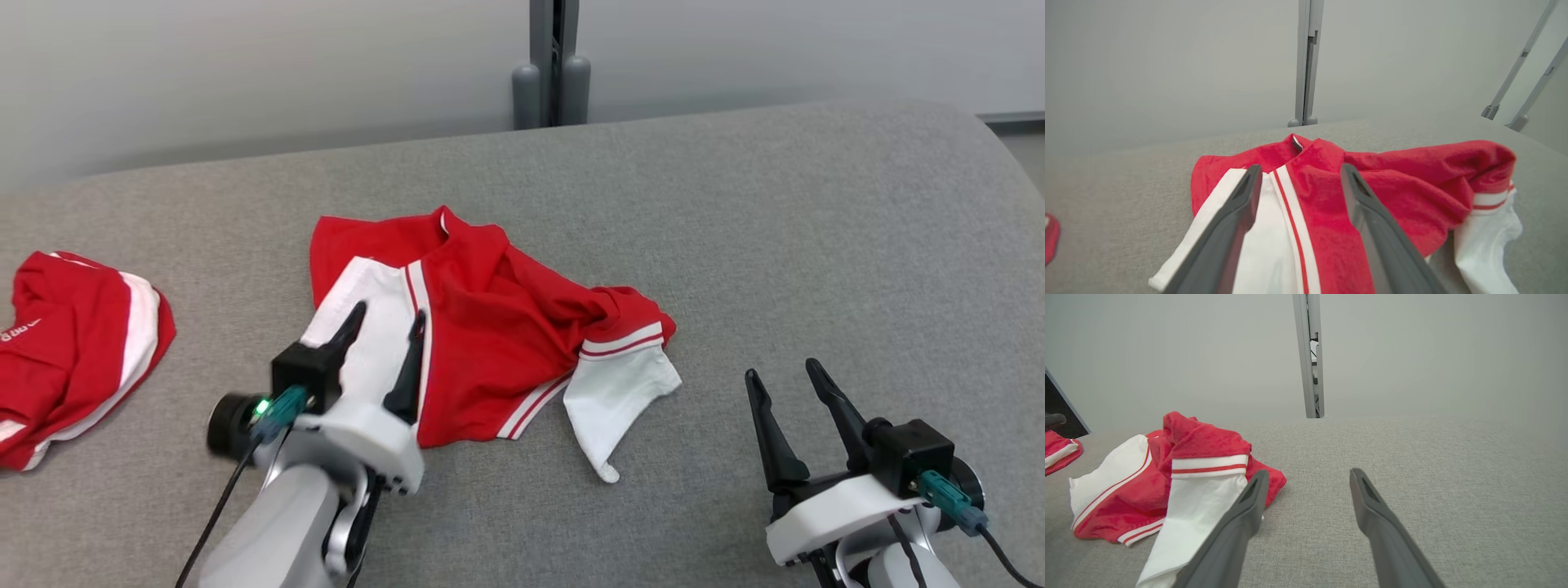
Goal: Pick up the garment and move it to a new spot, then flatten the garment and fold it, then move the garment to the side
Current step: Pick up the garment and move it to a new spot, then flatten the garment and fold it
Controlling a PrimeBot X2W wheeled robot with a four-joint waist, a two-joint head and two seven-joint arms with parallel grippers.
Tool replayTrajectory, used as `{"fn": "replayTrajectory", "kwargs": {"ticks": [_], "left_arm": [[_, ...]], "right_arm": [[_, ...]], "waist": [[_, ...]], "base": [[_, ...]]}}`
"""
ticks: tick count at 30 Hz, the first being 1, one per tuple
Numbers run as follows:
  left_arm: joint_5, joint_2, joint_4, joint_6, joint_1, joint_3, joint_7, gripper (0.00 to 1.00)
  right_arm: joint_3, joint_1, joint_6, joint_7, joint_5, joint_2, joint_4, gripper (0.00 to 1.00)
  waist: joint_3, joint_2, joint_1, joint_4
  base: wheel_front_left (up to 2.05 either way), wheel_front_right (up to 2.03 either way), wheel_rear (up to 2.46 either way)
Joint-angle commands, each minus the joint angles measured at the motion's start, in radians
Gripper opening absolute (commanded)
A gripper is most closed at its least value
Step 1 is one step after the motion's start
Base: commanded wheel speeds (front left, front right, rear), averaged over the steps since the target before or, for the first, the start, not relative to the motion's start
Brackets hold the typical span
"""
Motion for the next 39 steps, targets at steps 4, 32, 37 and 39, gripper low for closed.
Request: {"fn": "replayTrajectory", "kwargs": {"ticks": [4,32,37,39], "left_arm": [[0.072,0.018,-0.054,0.003,0.142,0.138,-0.005,1.0],[0.345,-0.098,-0.183,-0.116,0.571,0.523,-0.003,1.0],[0.356,-0.1,-0.175,-0.133,0.539,0.519,-0.003,1.0],[0.359,-0.101,-0.181,-0.141,0.527,0.517,-0.003,1.0]], "right_arm": [[-0.014,0.035,0.0,0.0,-0.001,-0.008,-0.001,1.0],[0.048,0.135,0.0,0.0,0.012,-0.012,0.021,1.0],[0.124,0.122,0.0,0.0,0.04,-0.011,0.051,1.0],[0.156,0.104,0.0,0.0,0.05,-0.01,0.072,1.0]], "waist": [[-0.052,0.0,0.0,0.033],[-0.134,0.0,0.0,0.069],[-0.108,0.0,0.0,0.11],[-0.09,0.0,0.0,0.129]], "base": [[0.0,0.0,0.0],[0.0,0.0,0.0],[0.0,0.0,0.0],[0.0,0.0,0.0]]}}
